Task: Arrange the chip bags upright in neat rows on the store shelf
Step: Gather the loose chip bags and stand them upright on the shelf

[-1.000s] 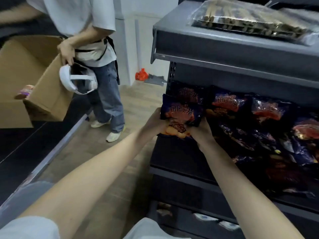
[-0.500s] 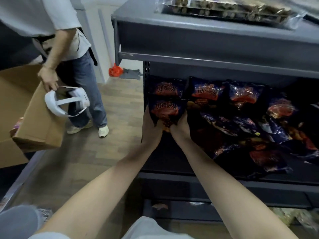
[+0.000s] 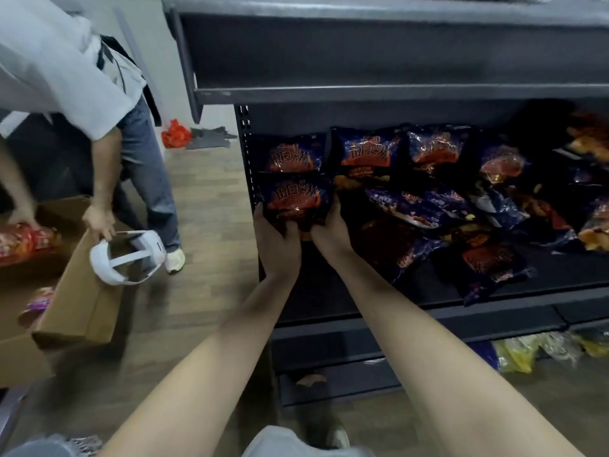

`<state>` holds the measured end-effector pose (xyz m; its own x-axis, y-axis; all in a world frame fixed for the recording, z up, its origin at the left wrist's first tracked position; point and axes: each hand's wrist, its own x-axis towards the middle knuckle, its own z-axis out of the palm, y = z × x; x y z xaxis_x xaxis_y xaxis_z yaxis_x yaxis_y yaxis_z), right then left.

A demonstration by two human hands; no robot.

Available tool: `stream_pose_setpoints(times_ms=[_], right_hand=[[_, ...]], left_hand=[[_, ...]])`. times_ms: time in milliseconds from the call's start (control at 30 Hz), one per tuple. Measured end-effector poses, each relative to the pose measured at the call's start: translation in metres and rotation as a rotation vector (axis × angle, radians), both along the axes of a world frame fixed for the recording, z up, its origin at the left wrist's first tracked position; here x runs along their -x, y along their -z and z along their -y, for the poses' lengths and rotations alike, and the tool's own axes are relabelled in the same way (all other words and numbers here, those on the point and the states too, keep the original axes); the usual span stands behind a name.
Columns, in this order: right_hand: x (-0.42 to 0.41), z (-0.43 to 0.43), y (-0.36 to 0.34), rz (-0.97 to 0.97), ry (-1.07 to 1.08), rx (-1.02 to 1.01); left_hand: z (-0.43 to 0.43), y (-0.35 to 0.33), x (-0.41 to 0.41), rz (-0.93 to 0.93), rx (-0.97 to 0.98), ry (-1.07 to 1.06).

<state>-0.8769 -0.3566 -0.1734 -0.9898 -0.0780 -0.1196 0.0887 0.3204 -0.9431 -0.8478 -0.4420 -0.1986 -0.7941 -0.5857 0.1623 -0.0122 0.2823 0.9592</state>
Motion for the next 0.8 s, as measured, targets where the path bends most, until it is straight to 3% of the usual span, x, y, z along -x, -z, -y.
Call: stream_pose_setpoints(times_ms=[233, 367, 567, 800], right_hand=[[-0.012, 0.012, -0.004, -0.142, 0.065, -0.154], [-0.02, 0.014, -0.023, -0.293, 0.064, -0.431], [-0.021, -0.03, -0.051, -0.69, -0.061, -1.116], [0.005, -0.12, -0.069, -0.689, -0.065, -1.279]], left_hand=[[0.003, 0.005, 0.001, -0.05, 0.038, 0.046], [0.003, 0.008, 0.003, -0.11, 0.057, 0.1], [-0.001, 0.008, -0.003, -0.078, 0.147, 0.058], [-0.005, 0.003, -0.006, -0.152, 0.436, 0.005]])
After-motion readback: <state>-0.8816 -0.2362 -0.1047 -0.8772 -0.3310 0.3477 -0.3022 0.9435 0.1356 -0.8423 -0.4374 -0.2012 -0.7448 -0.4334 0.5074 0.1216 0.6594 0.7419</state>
